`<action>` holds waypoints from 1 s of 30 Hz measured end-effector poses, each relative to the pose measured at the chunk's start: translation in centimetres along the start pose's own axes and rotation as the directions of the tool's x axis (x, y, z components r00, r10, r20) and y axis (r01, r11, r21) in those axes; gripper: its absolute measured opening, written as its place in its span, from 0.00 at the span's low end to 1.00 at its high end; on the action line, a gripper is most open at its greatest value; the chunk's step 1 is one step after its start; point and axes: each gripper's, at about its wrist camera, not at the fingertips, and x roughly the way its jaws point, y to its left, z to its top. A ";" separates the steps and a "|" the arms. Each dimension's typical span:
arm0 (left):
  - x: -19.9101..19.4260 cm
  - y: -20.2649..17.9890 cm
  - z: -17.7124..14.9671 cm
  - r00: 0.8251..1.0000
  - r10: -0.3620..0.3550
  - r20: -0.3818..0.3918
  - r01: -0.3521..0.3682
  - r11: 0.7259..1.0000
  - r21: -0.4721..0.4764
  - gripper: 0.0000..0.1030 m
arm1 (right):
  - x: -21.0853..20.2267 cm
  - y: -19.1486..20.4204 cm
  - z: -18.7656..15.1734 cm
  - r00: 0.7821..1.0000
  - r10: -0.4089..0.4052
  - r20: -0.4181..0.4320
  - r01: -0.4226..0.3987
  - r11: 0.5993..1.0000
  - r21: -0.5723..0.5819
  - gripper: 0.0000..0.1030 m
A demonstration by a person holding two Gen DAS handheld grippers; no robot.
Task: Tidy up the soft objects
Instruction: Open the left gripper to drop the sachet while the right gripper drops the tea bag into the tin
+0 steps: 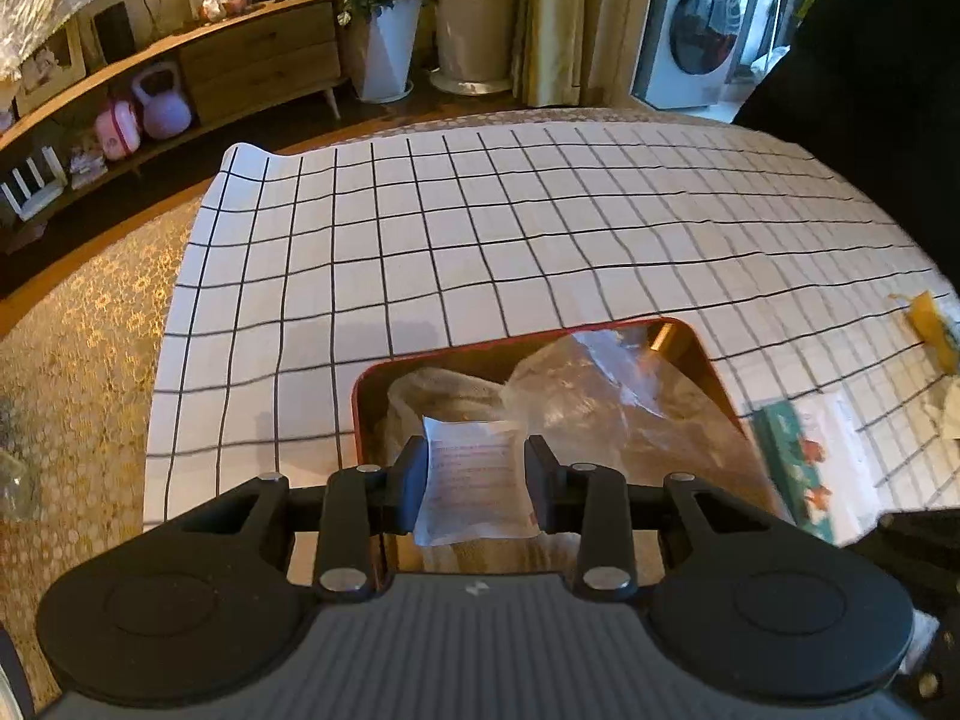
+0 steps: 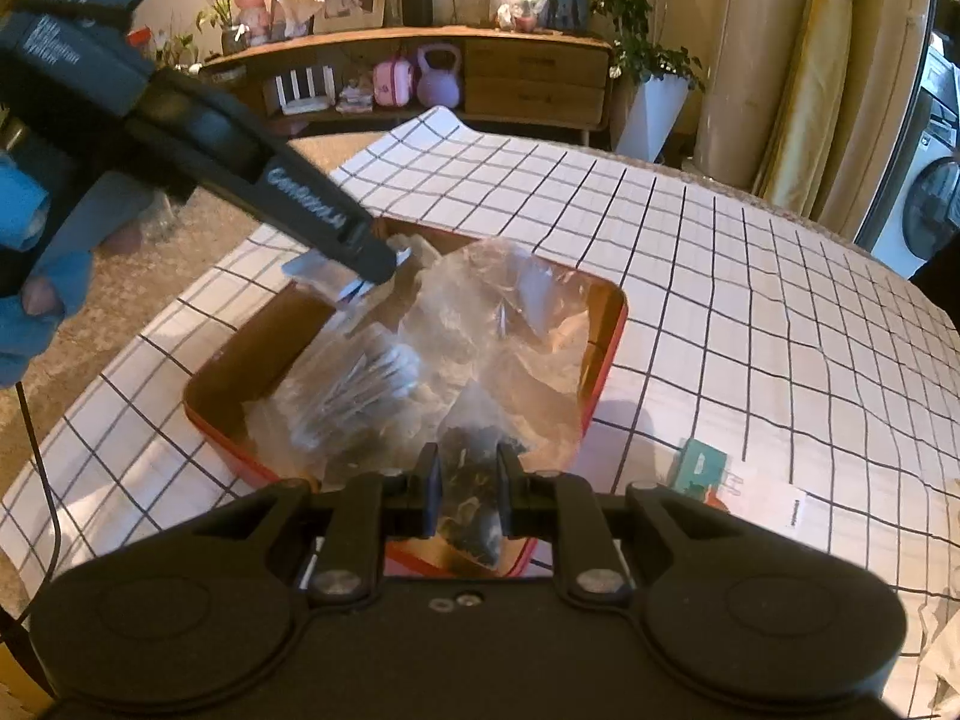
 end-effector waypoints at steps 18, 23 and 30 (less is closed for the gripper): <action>4.3 -1.1 -0.5 0.997 0.036 -0.075 -0.034 0.999 0.018 0.34 | -0.6 -0.3 -0.2 0.998 0.047 0.029 -0.048 0.998 0.040 0.28; 4.0 -0.8 -0.6 0.997 0.032 -0.072 -0.033 0.999 -0.013 0.45 | -1.7 -0.3 -0.2 0.997 0.067 0.043 -0.069 0.997 0.044 0.35; 2.2 -0.6 -0.8 0.999 0.038 -0.040 -0.039 0.999 -0.033 0.60 | -3.4 -1.1 -0.3 0.995 0.079 0.067 -0.084 0.994 0.072 0.43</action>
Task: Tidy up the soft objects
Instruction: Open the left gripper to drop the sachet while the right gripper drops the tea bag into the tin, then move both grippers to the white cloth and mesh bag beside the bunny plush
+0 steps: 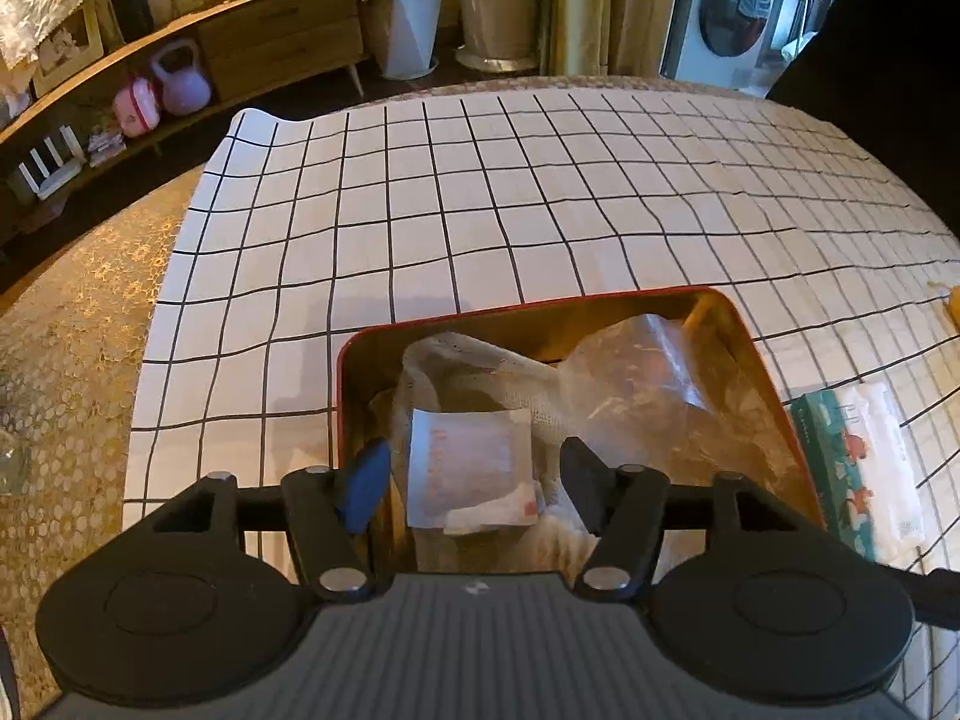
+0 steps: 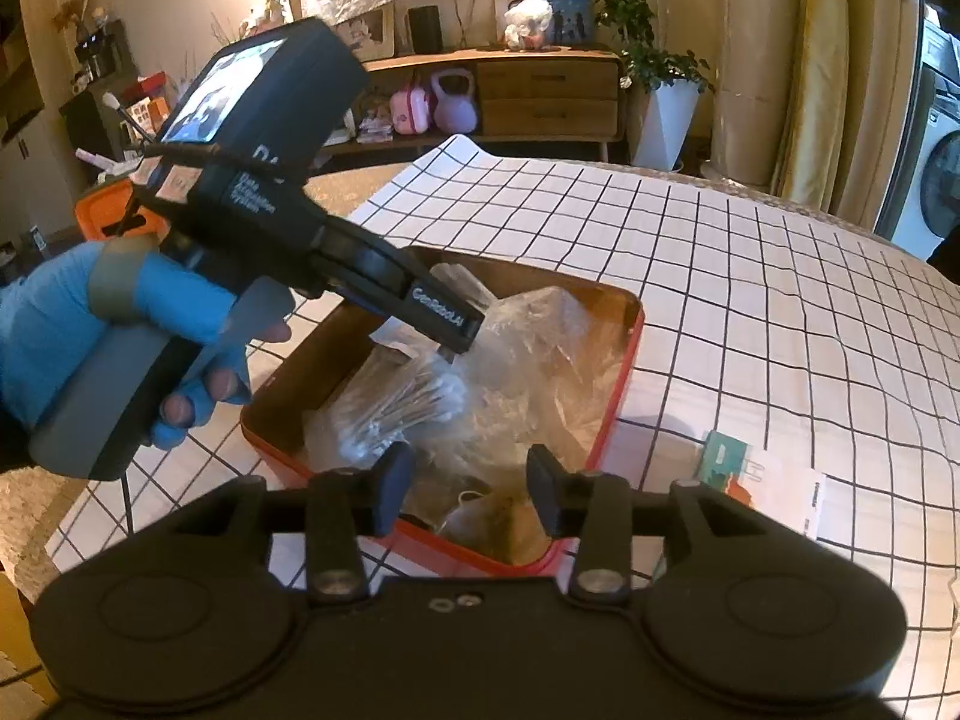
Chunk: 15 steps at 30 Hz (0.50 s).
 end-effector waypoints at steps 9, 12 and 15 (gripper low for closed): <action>-3.9 -0.4 -0.6 0.998 -0.036 0.050 0.038 0.999 -0.029 0.62 | -3.0 -1.0 -0.4 0.999 0.001 0.051 -0.003 0.999 0.037 0.58; -5.6 -0.9 -0.9 0.996 -0.054 0.075 0.057 0.998 -0.041 0.63 | -4.2 -1.5 -0.7 0.998 -0.003 0.070 -0.001 0.999 0.049 0.62; -7.2 -1.5 -1.2 0.993 -0.060 0.101 0.064 0.997 -0.038 0.64 | -5.5 -1.9 -1.1 0.996 -0.011 0.088 0.005 0.998 0.060 0.69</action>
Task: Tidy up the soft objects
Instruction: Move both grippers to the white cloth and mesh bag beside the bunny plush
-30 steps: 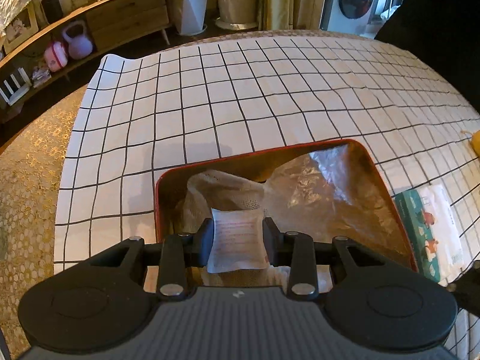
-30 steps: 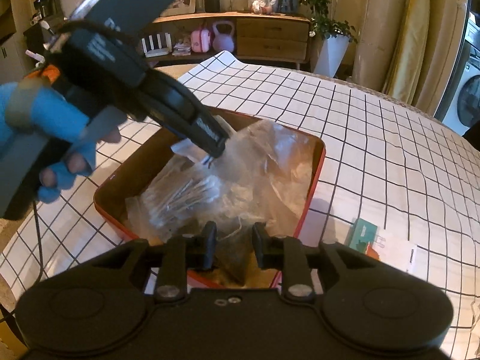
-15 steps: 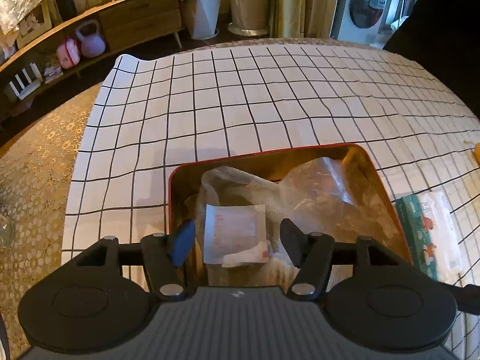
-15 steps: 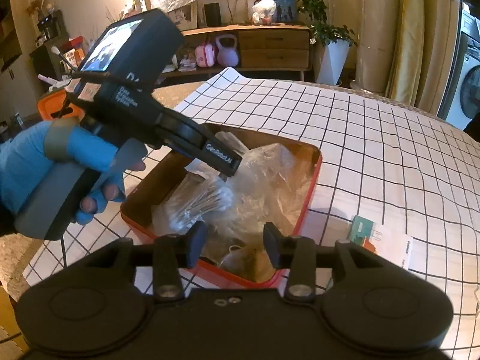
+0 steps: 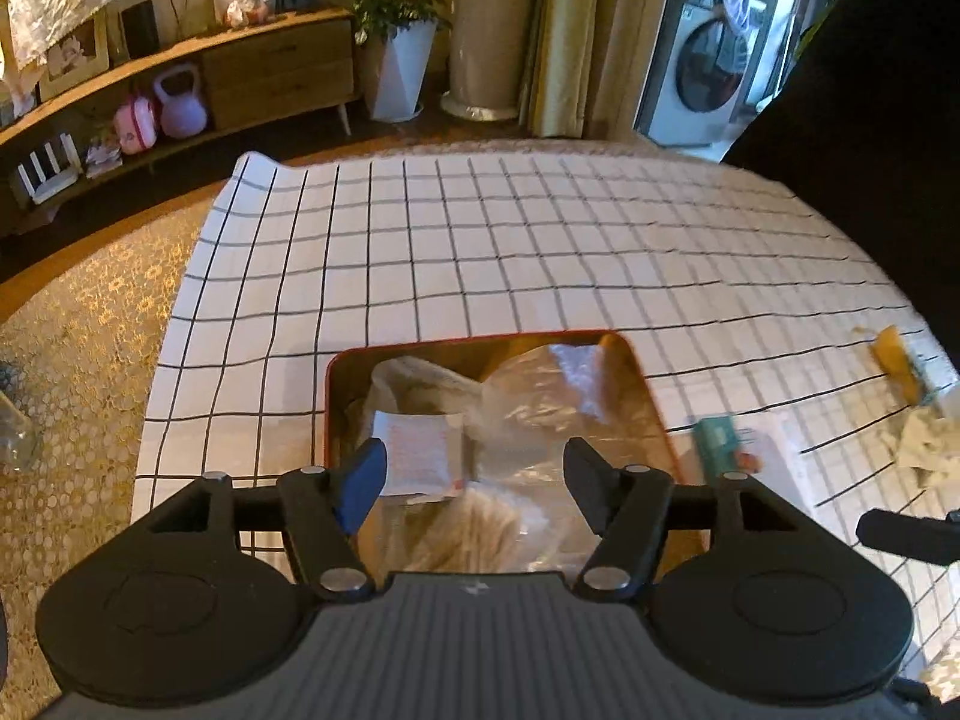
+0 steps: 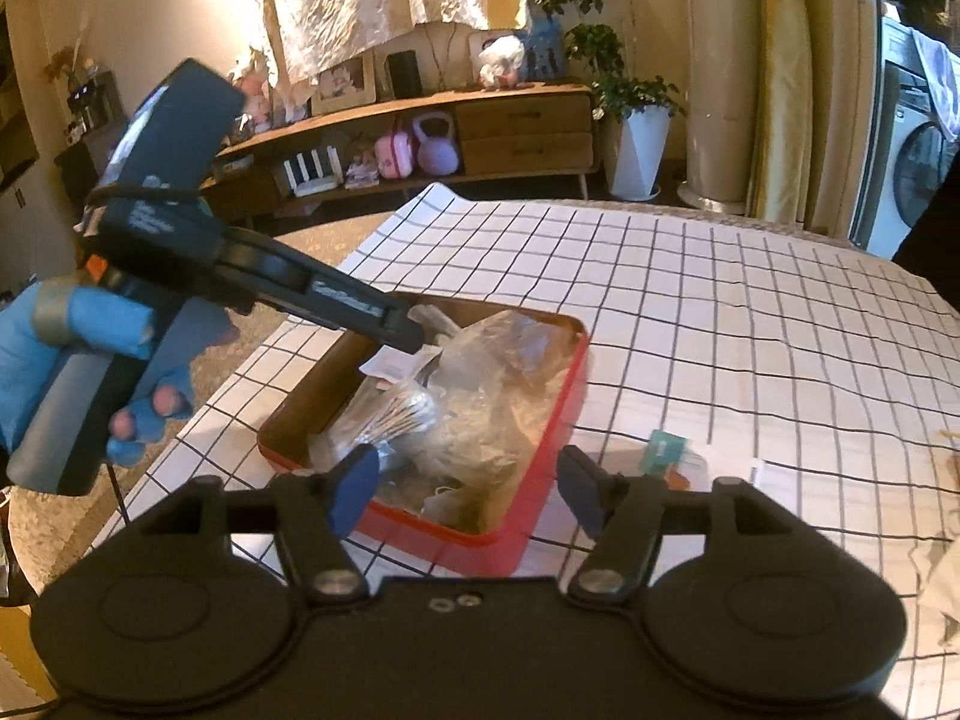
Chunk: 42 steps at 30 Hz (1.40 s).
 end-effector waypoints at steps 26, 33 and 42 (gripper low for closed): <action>-6.0 -15.7 -2.7 0.944 -0.299 0.141 0.268 0.942 0.203 0.99 | -12.9 -8.9 -5.8 0.982 -0.133 0.132 0.117 0.986 0.118 0.97; -4.8 -20.9 -3.8 0.913 -0.393 0.112 0.355 0.898 0.261 0.99 | -15.3 -12.8 -9.6 0.969 -0.222 0.109 0.201 0.964 0.173 0.97; -2.4 -27.2 -4.8 0.911 -0.404 0.086 0.367 0.888 0.277 0.99 | -16.3 -17.4 -13.7 0.947 -0.315 0.065 0.297 0.935 0.196 0.97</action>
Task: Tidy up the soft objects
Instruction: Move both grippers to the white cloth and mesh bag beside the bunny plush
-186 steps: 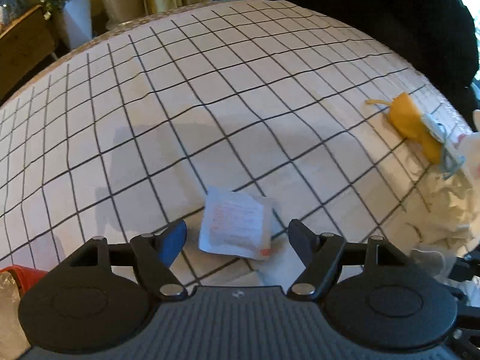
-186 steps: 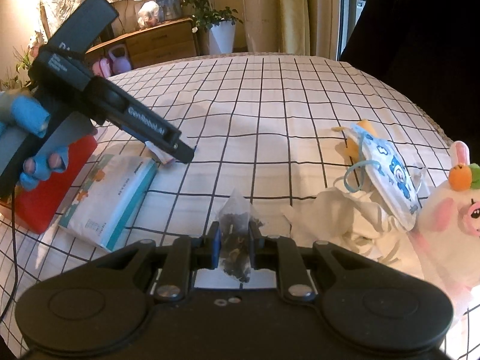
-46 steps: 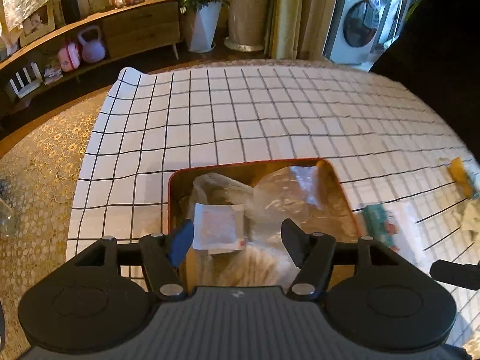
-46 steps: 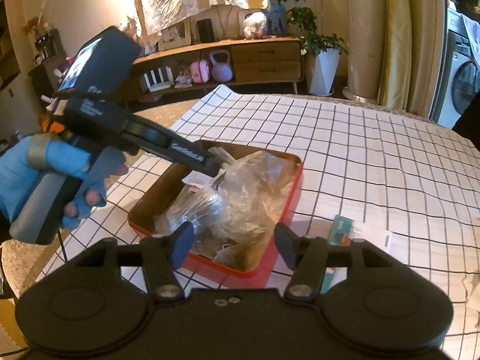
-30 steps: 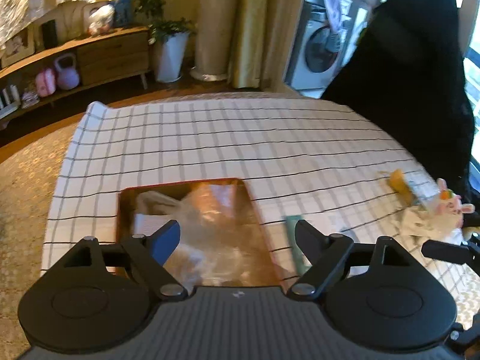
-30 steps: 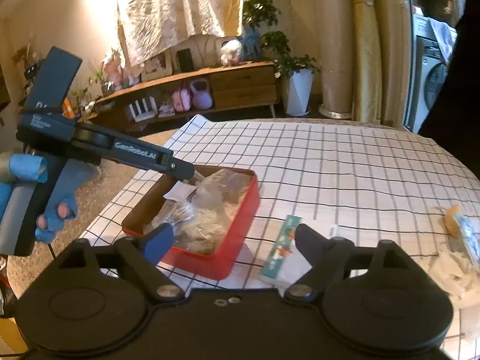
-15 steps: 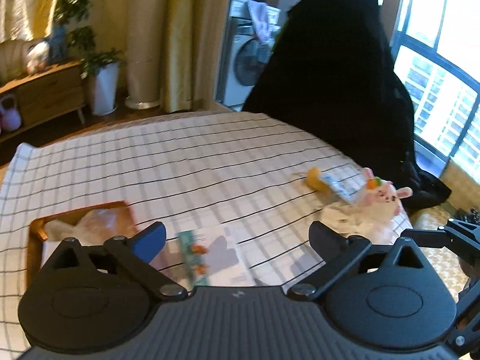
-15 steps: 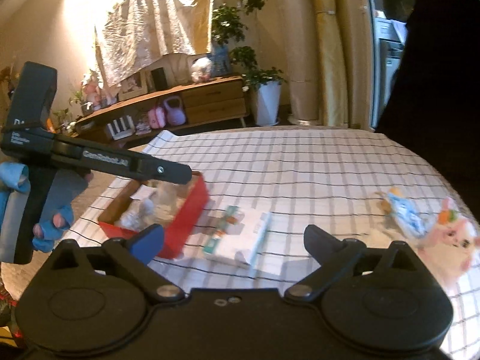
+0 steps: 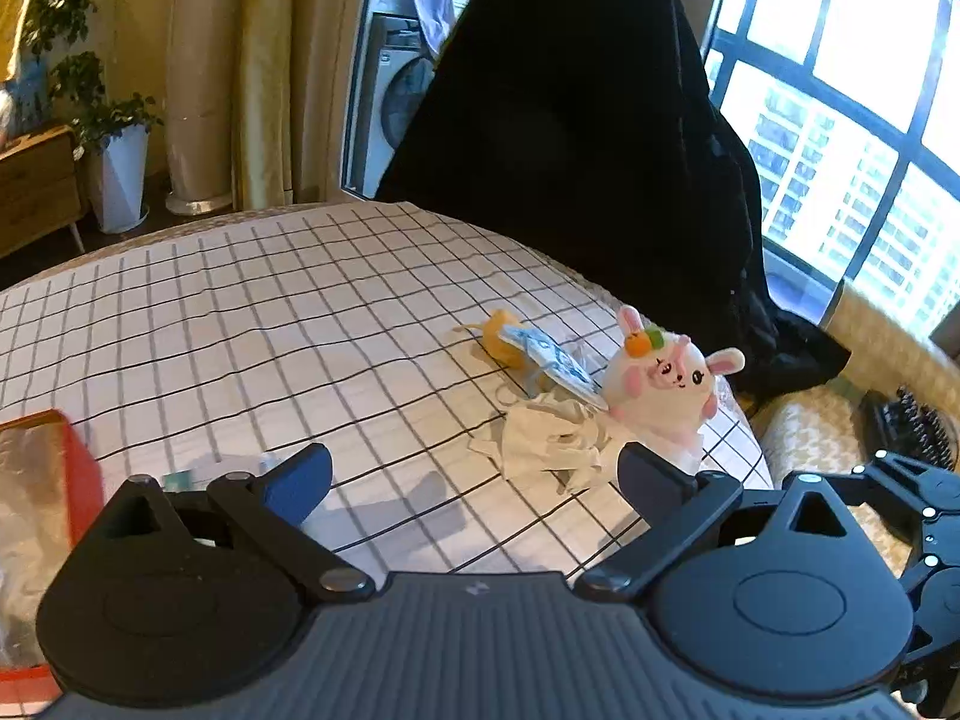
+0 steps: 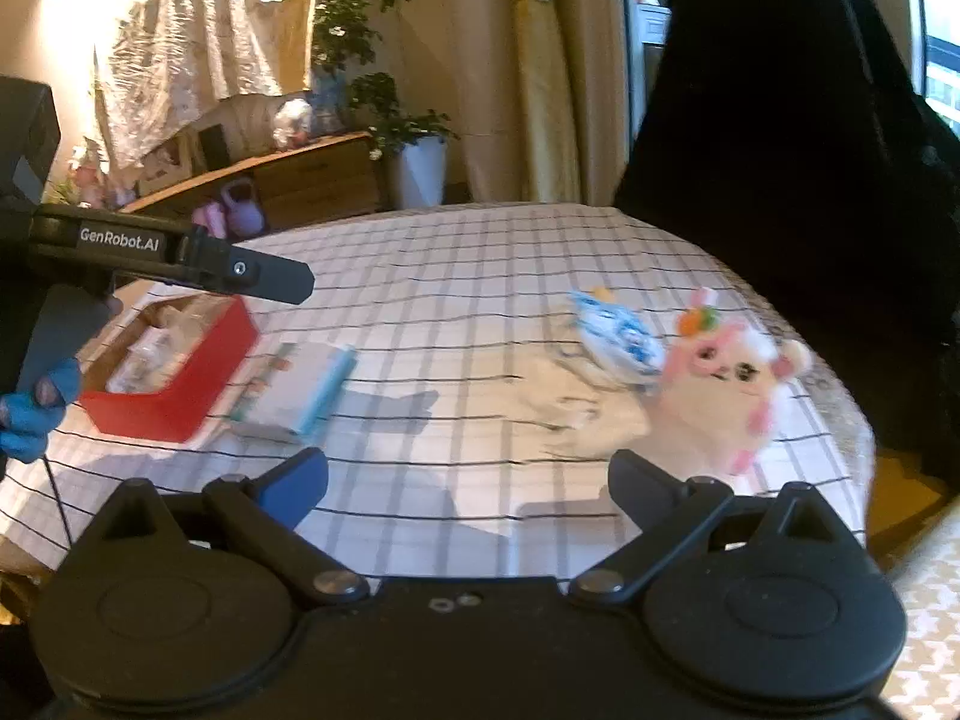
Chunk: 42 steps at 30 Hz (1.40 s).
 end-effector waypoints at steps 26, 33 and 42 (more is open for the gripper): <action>15.3 -7.3 -0.4 0.983 0.008 -0.185 0.030 0.979 0.202 0.99 | 7.6 -6.4 -1.8 0.996 -0.067 -0.053 0.051 0.964 -0.261 0.80; 17.9 -7.3 -0.2 0.972 -0.005 -0.235 0.050 0.981 0.189 0.99 | 9.9 -6.6 -1.8 0.994 -0.065 -0.085 0.039 0.959 -0.280 0.73; 19.9 -6.9 -0.5 0.968 0.018 -0.250 0.038 0.976 0.216 0.98 | 12.1 -7.7 -1.3 0.989 -0.060 -0.133 0.032 0.978 -0.206 0.65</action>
